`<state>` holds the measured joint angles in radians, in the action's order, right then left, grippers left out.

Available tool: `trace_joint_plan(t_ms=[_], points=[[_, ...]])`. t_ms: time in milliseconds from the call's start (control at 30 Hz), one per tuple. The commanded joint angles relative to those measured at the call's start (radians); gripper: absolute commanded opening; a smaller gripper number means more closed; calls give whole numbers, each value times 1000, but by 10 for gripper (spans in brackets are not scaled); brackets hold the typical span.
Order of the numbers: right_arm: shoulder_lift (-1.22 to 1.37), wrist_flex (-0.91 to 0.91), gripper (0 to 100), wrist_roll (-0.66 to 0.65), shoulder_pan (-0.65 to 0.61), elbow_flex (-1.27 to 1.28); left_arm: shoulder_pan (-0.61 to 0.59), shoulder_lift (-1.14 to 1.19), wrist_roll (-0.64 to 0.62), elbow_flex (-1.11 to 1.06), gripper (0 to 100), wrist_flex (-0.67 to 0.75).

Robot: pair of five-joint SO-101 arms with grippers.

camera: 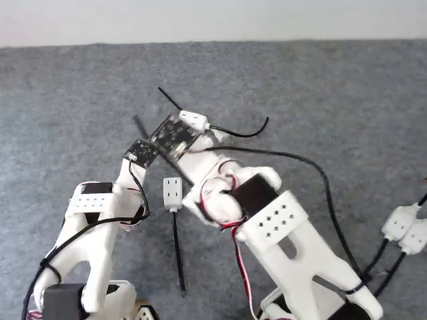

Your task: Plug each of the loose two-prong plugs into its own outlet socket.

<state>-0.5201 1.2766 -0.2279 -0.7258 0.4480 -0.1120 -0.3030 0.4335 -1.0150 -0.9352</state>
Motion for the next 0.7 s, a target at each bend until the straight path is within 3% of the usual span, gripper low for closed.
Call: trace_joint_plan(t_ms=[0,667], points=[[-24,-79,8,9,-12,35,0,-6,14,30,66,-9],[-22,-325,8,60,-12,180,77,-379,109,-231,66,49]])
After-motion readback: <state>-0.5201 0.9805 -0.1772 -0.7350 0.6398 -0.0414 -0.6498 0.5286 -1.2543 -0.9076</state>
